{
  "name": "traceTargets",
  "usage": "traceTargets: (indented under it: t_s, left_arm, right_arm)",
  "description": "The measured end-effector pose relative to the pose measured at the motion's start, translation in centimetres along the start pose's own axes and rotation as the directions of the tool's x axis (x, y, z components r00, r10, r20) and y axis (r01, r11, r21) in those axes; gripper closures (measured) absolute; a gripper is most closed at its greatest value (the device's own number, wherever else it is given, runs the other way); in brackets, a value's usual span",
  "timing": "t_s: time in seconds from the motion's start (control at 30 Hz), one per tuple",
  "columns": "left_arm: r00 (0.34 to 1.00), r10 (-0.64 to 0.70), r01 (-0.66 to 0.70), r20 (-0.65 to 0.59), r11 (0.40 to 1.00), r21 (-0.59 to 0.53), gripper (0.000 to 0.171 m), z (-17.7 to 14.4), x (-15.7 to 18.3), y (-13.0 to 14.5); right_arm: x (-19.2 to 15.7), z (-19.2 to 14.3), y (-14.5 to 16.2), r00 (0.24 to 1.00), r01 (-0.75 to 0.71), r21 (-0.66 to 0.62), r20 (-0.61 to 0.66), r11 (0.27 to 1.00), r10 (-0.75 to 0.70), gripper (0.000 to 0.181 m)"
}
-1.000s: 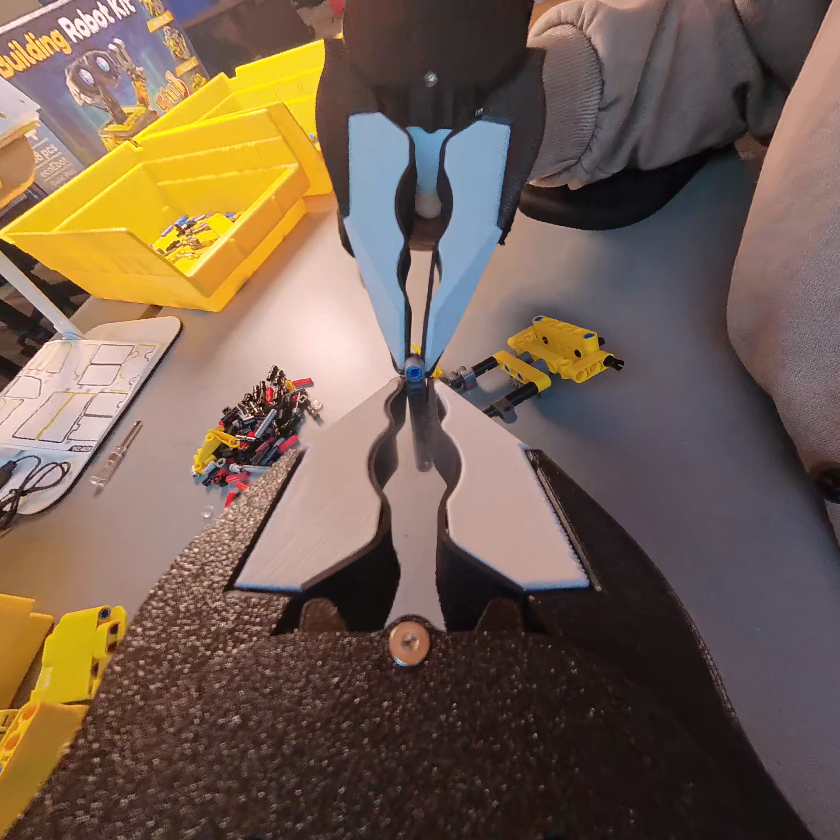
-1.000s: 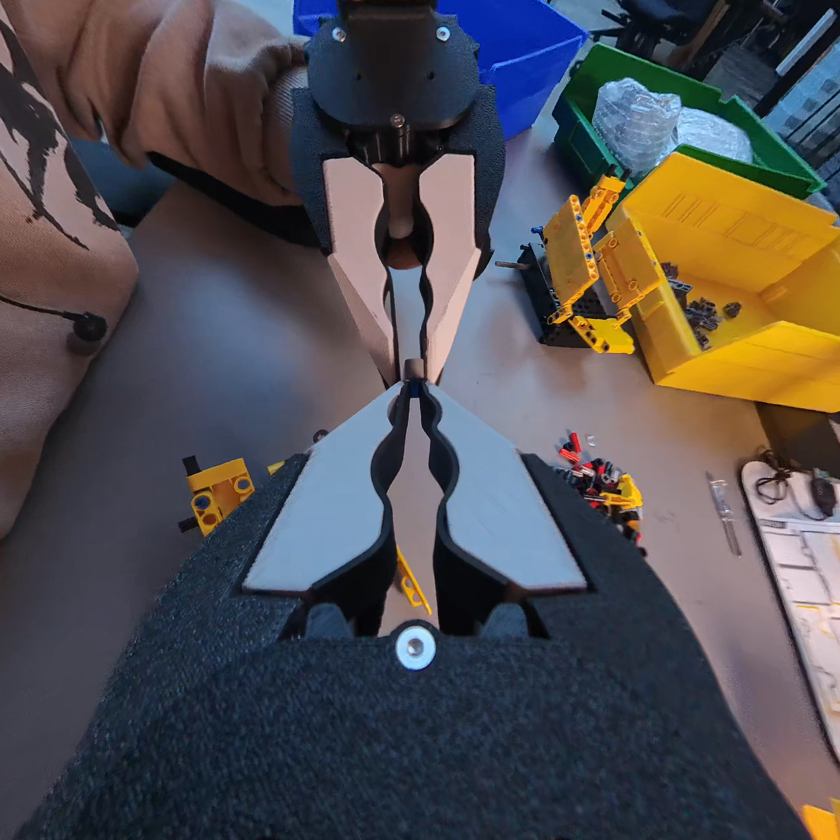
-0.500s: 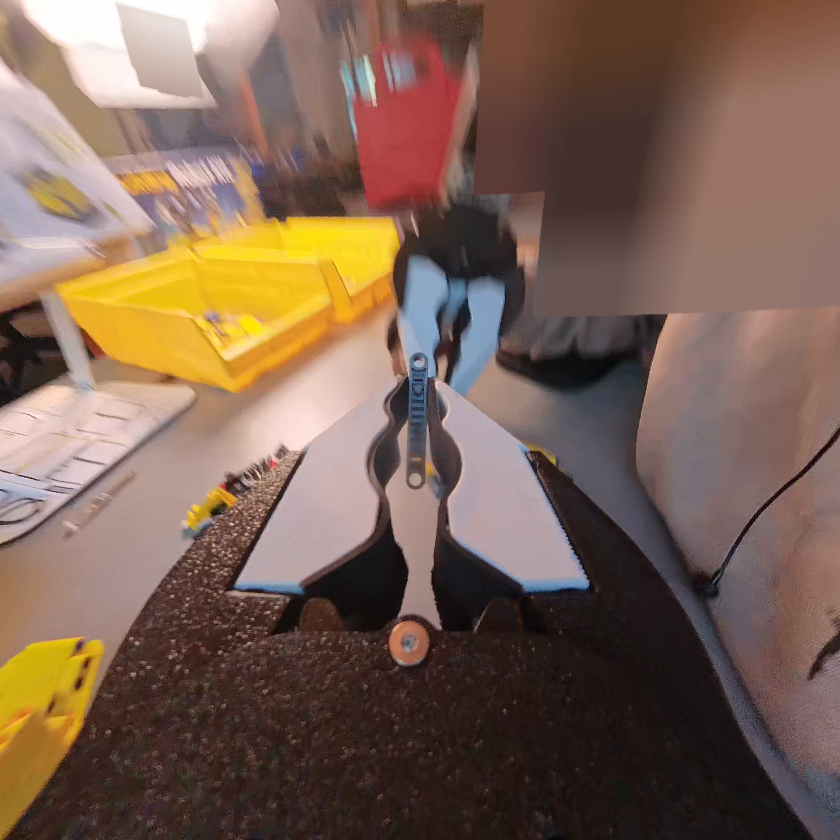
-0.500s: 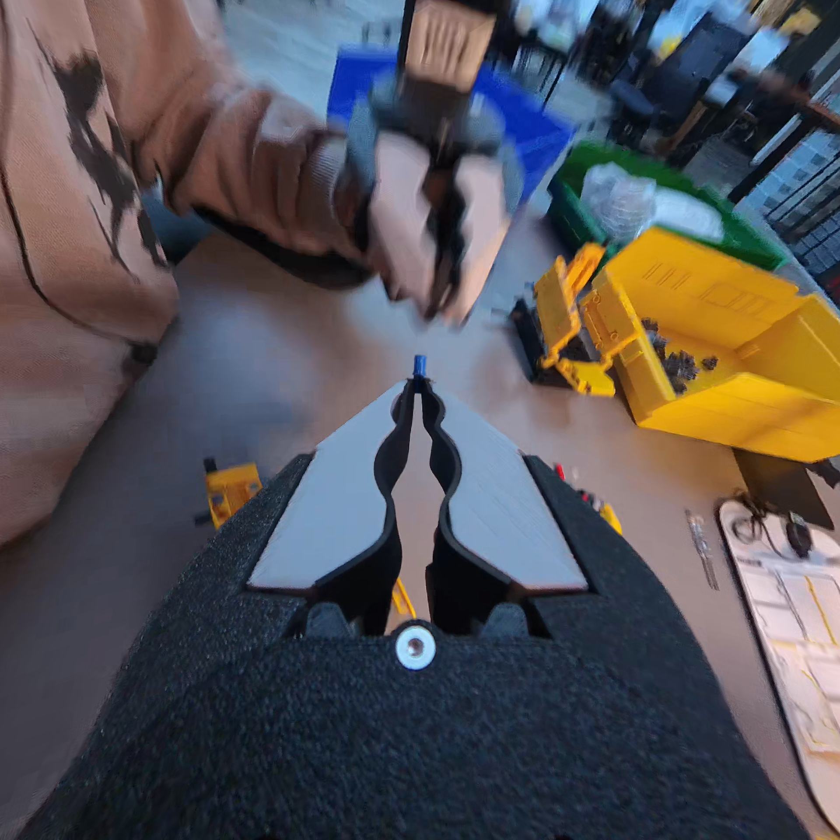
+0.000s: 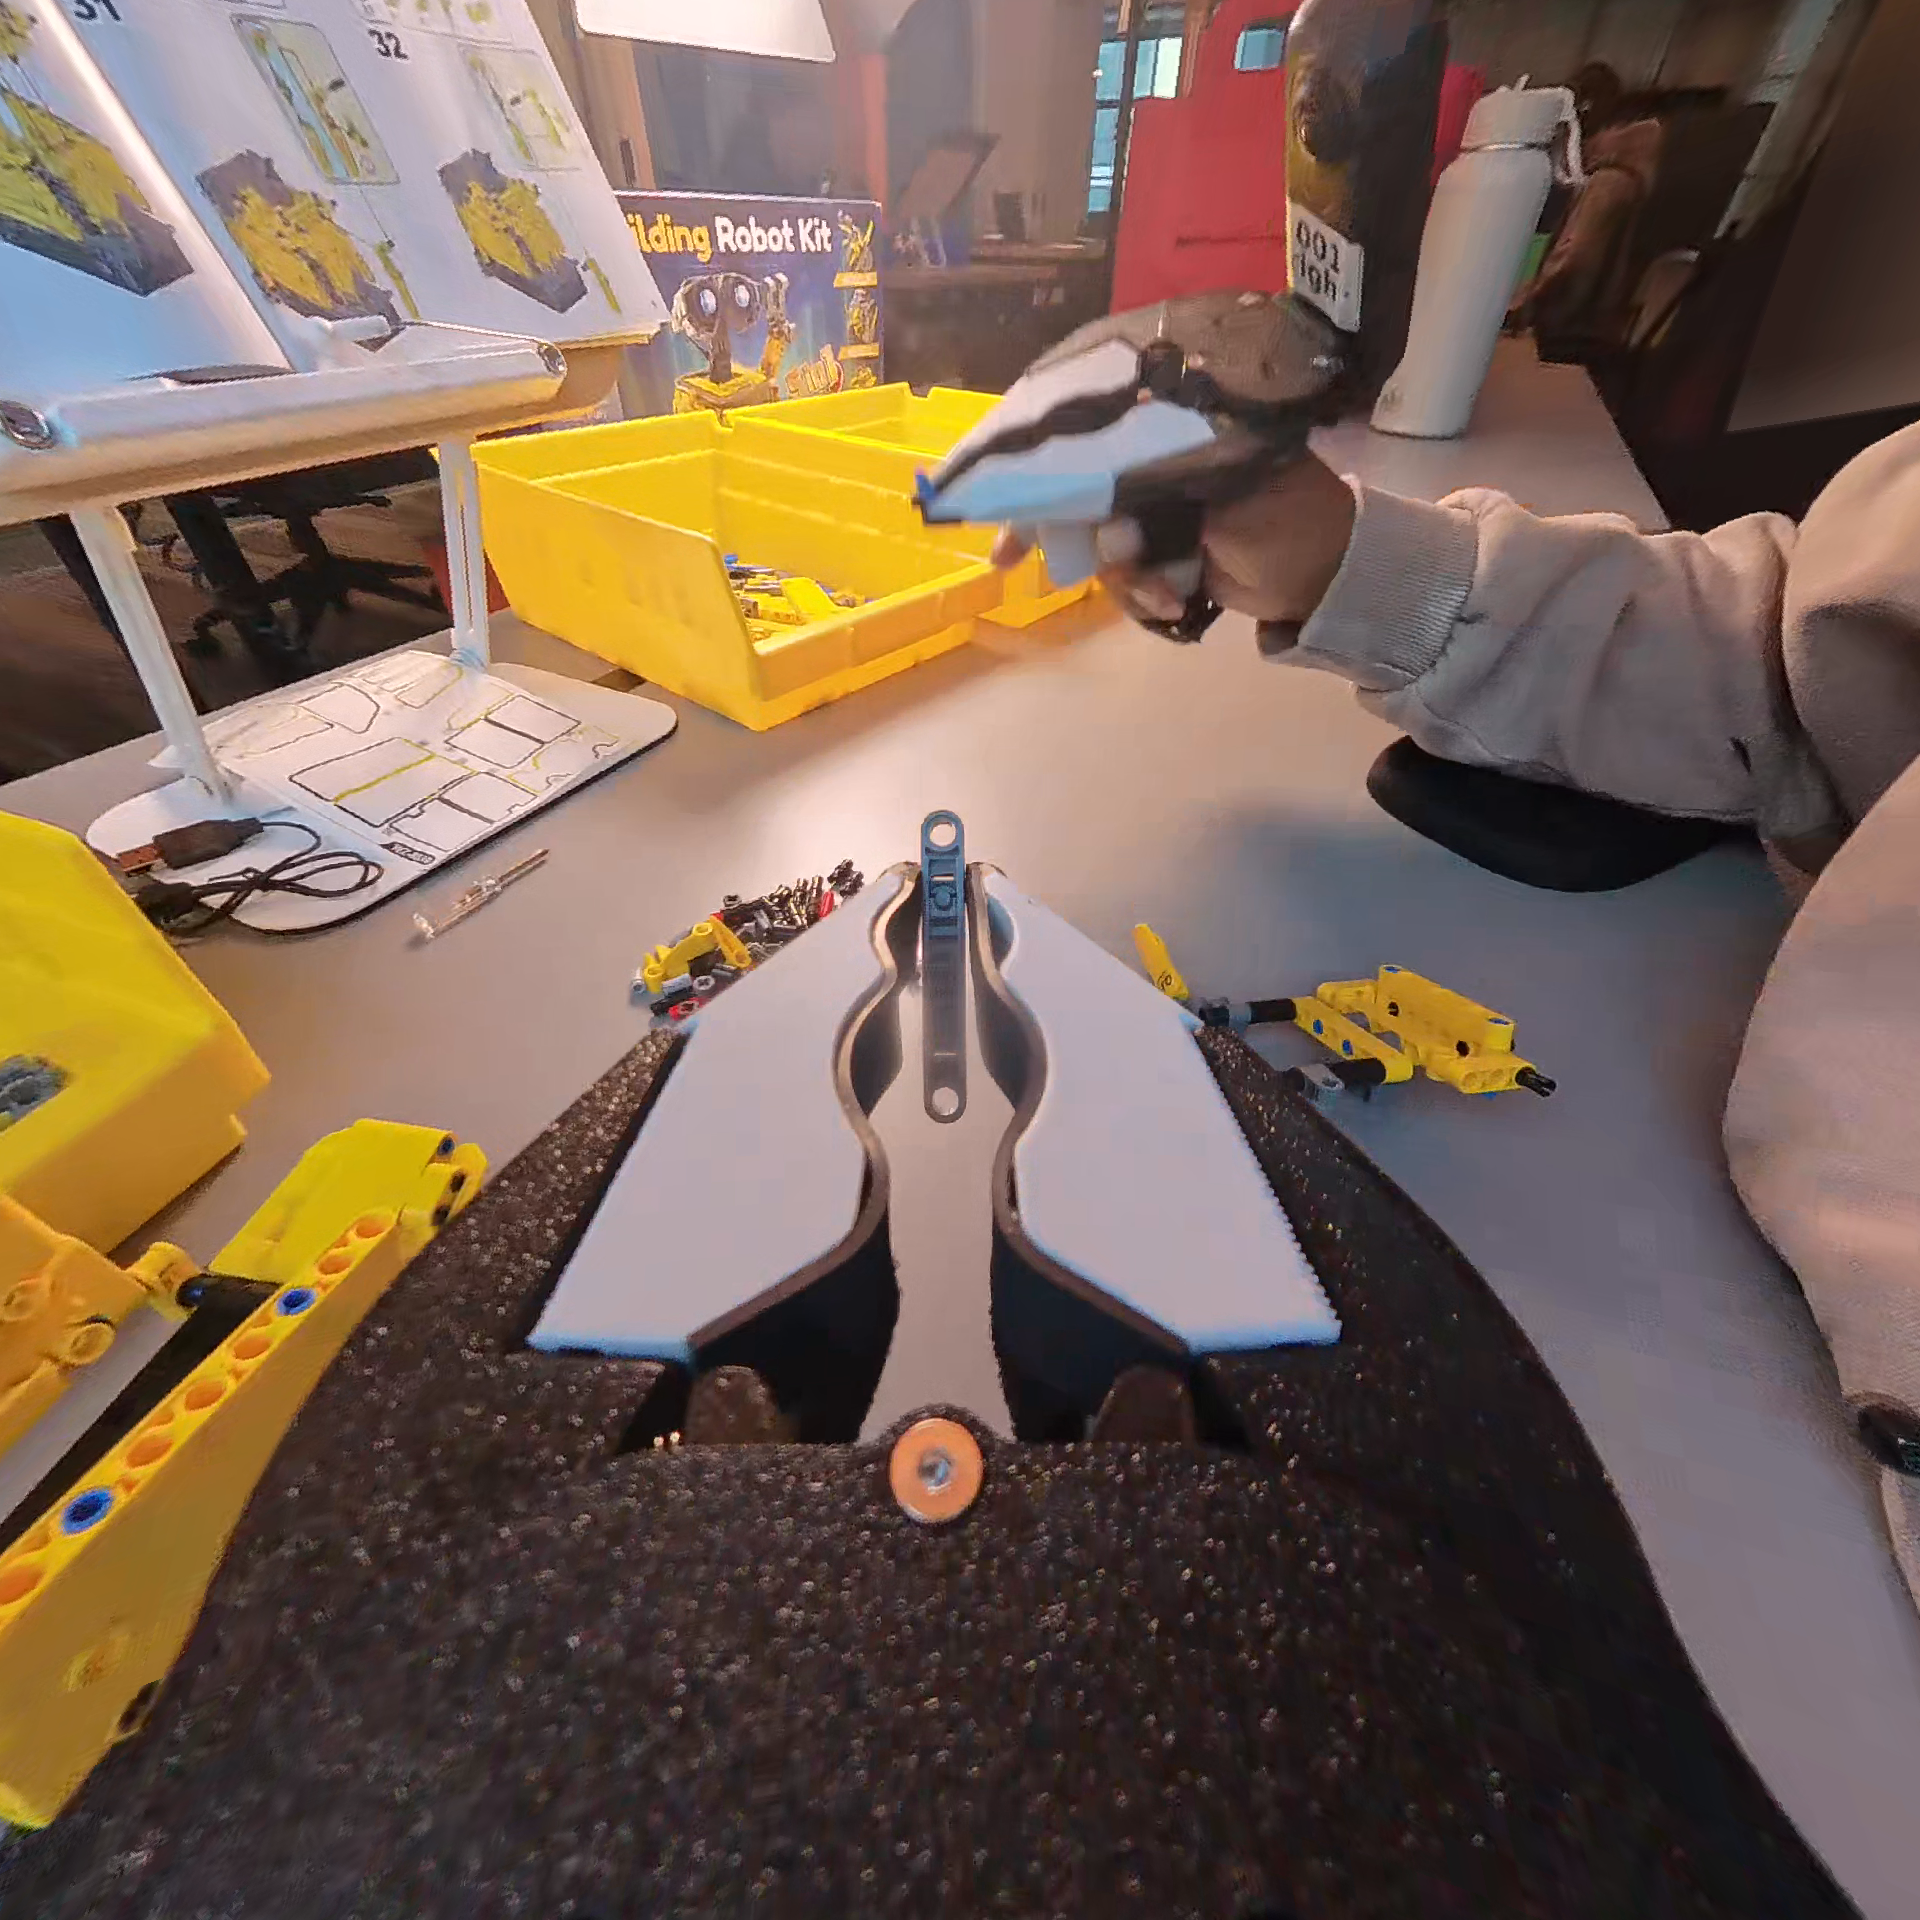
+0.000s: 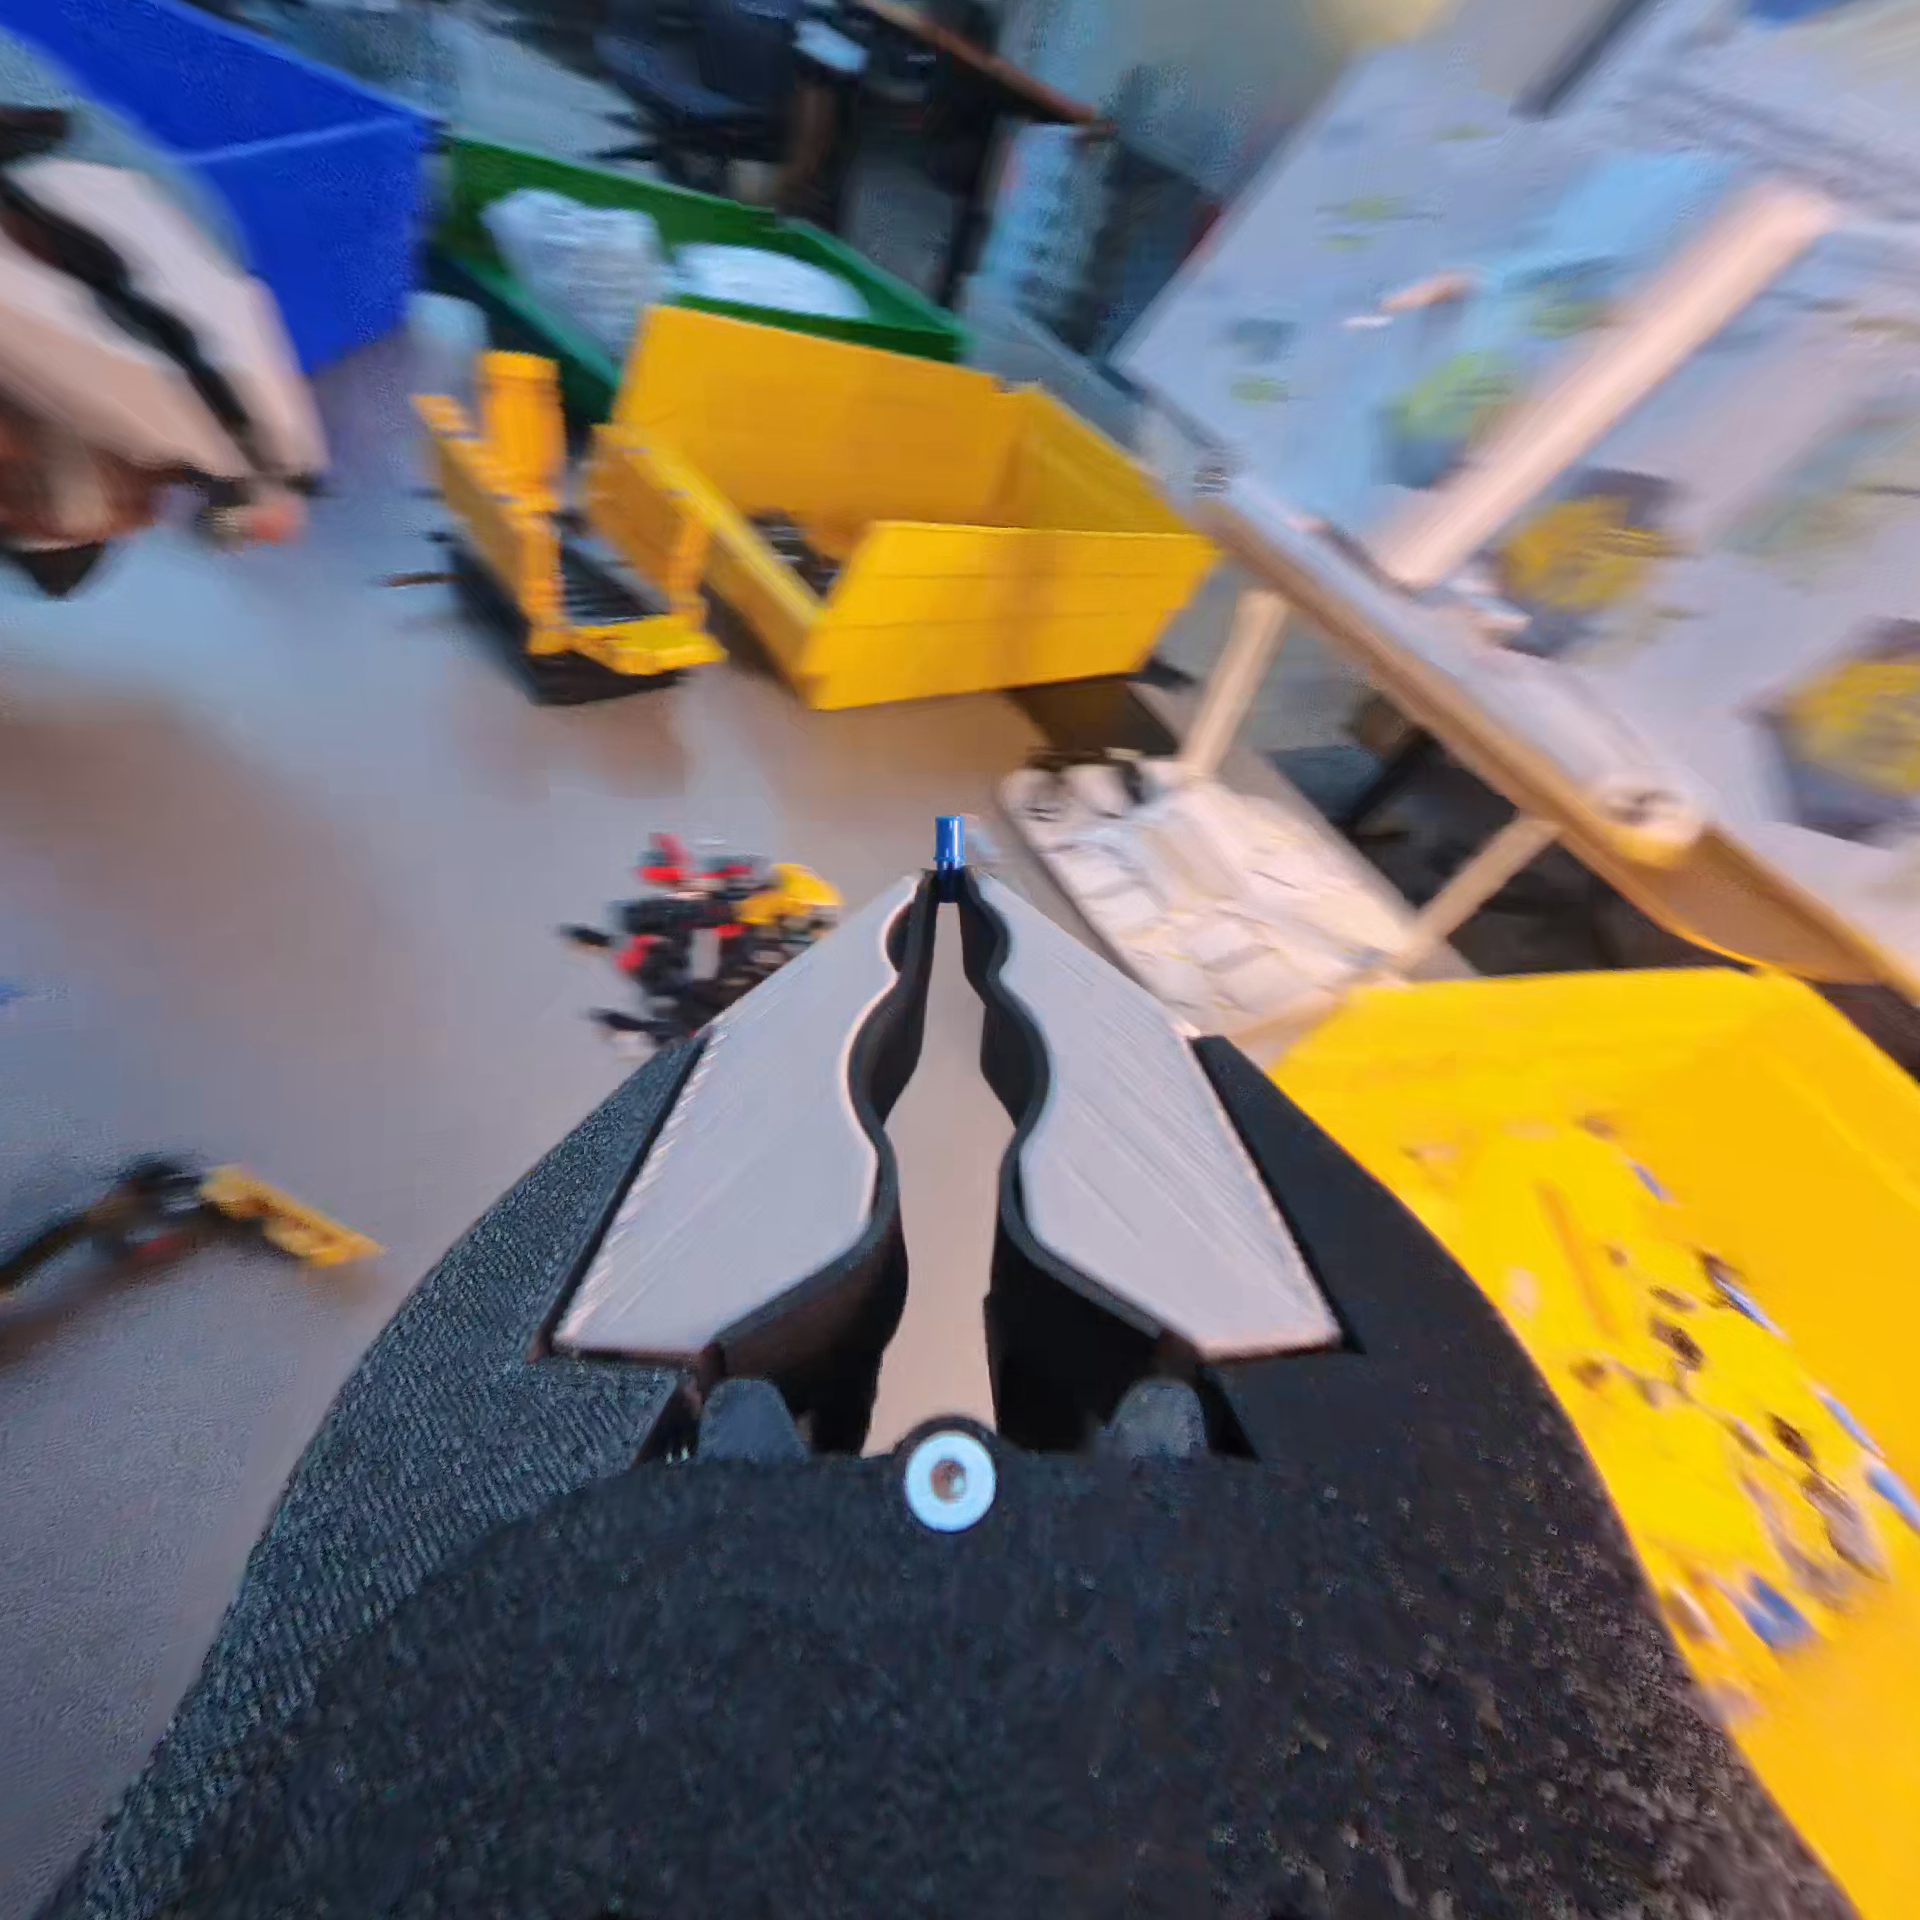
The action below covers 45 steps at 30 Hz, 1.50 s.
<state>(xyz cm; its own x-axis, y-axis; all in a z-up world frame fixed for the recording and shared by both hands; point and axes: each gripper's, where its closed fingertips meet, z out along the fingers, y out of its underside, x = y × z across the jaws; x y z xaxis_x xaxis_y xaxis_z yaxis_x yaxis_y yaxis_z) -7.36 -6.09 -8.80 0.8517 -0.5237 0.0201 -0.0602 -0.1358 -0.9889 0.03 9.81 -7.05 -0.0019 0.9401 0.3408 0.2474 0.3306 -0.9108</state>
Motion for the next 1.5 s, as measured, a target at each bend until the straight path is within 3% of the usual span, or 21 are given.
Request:
traceTargets:
  t_s: [0.07, 0.17, 0.27, 0.37, 0.5, 0.6, 0.73, 0.77, 0.9, 1.0, 1.07, 1.17, 1.27, 1.4, 1.5]
  left_arm:
    - [1.0, -0.001, 0.001, 0.015, 1.0, -0.009, 0.165, 0.2, -0.1, 0.3]
    - [0.999, 0.014, -0.013, 0.032, 1.0, -0.021, 0.165, 0.4, -0.3, 0.6]
    - [1.0, 0.0, 0.001, 0.031, 1.0, -0.026, 0.165, 0.8, -0.5, 0.9]
    - [0.999, -0.012, 0.014, 0.039, 0.999, -0.051, 0.165, 1.2, -0.8, 1.8]
    - [0.999, -0.035, 0.037, 0.035, 0.997, -0.062, 0.165, 1.5, -0.9, 2.4]
    - [0.998, -0.05, 0.052, 0.025, 0.996, -0.068, 0.164, 1.8, -0.8, 2.7]
    - [0.999, -0.045, 0.046, 0.012, 0.996, -0.08, 0.164, 1.9, -0.5, 2.9]
    - [0.999, -0.043, 0.043, 0.008, 0.996, -0.078, 0.165, 1.9, -0.4, 2.9]
    - [0.997, -0.065, 0.063, -0.036, 0.996, -0.061, 0.164, 2.0, 0.4, 2.6]
    - [0.998, -0.047, 0.045, -0.048, 0.998, -0.042, 0.165, 2.1, 0.7, 2.3]
    - [0.999, -0.007, 0.005, -0.041, 0.999, -0.043, 0.165, 2.2, 0.9, 2.3]
    - [0.994, 0.11, -0.11, -0.005, 0.993, -0.048, 0.165, 2.2, 1.1, 2.2]
    - [0.958, 0.282, -0.277, 0.052, 0.957, -0.081, 0.165, 2.3, 1.4, 2.1]
    - [0.821, 0.556, -0.533, 0.129, 0.827, -0.178, 0.165, 2.3, 1.4, 2.4]
    - [0.725, 0.673, -0.636, 0.146, 0.736, -0.234, 0.165, 2.5, 1.6, 2.7]
  right_arm:
    - [6.8, -3.6, 0.6, 0.971, -0.024, -0.003, -0.239, 1.0, 0.023, 0.178]
    - [16.3, -10.9, 3.8, 0.829, -0.078, -0.082, -0.559, 0.994, 0.019, 0.178]
    - [22.3, -16.6, 8.1, 0.705, -0.194, -0.079, -0.705, 0.978, 0.083, 0.178]
    - [24.2, -19.1, 11.9, 0.636, -0.309, -0.002, -0.744, 0.951, 0.205, 0.178]
    - [25.2, -20.7, 16.3, 0.589, -0.378, -0.112, -0.795, 0.919, 0.145, 0.178]
    - [25.3, -21.0, 17.6, 0.572, -0.399, -0.123, -0.808, 0.909, 0.142, 0.177]
    - [25.5, -21.5, 15.3, 0.54, -0.344, -0.033, -0.825, 0.938, 0.169, 0.111]
    - [25.2, -21.4, 13.8, 0.553, -0.321, 0.014, -0.809, 0.947, 0.2, 0.105]
    - [20.3, -17.9, 5.6, 0.749, -0.139, 0.12, -0.637, 0.983, 0.183, 0.121]
    - [11.8, -11.6, 0.2, 0.942, -0.084, 0.173, -0.306, 0.981, 0.134, 0.145]
    - [4.9, -7.2, -2.5, 0.991, -0.112, 0.172, -0.05, 0.979, 0.122, 0.148]
    - [-5.8, -1.7, -4.6, 0.937, -0.214, 0.109, 0.305, 0.971, 0.172, 0.151]
    - [-13.6, 2.1, -3.8, 0.838, -0.294, -0.037, 0.471, 0.955, 0.276, 0.151]
    - [-16.4, 4.3, -3.7, 0.705, -0.488, -0.144, 0.516, 0.861, 0.486, 0.155]
    - [-15.8, 5.2, -3.0, 0.68, -0.554, -0.166, 0.476, 0.816, 0.558, 0.159]
